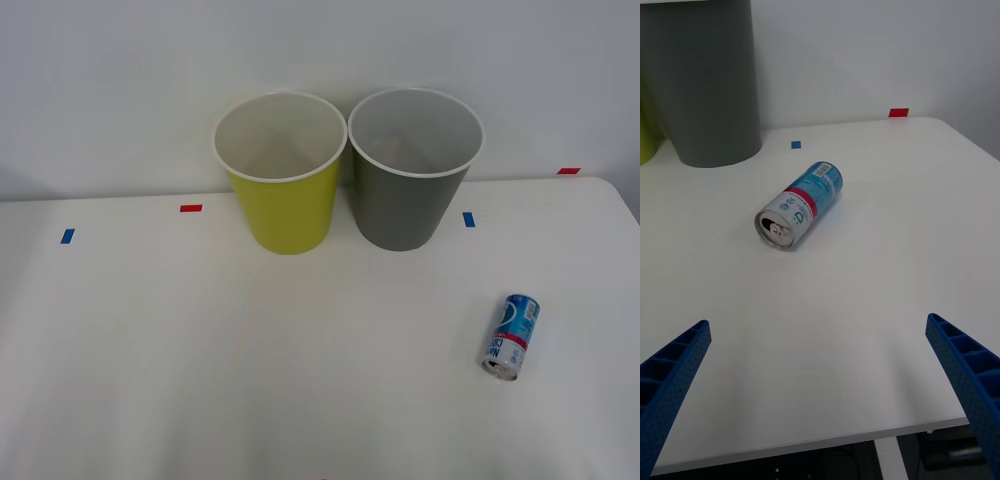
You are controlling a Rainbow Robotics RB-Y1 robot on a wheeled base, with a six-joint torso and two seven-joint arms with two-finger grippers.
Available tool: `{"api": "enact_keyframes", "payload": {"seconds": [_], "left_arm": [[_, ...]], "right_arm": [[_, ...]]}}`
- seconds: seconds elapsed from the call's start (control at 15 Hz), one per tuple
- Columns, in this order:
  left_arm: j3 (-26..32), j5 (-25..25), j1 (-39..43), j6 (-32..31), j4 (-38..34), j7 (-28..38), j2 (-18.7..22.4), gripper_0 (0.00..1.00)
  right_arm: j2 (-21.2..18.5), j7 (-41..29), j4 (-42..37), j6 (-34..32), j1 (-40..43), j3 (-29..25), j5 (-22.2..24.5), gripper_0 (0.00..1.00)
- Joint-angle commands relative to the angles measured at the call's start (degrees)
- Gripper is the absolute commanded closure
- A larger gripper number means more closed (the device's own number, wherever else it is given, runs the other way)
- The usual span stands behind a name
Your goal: Put cans in the gray bin and PET bottles in the light green bin.
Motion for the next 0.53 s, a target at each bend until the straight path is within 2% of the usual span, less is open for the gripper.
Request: {"api": "enact_keyframes", "payload": {"seconds": [0.07,0.53], "left_arm": [[0.00,0.00,0.00,0.00,0.00,0.00,0.00,0.00],[0.00,0.00,0.00,0.00,0.00,0.00,0.00,0.00]], "right_arm": [[0.00,0.00,0.00,0.00,0.00,0.00,0.00,0.00],[0.00,0.00,0.00,0.00,0.00,0.00,0.00,0.00]]}}
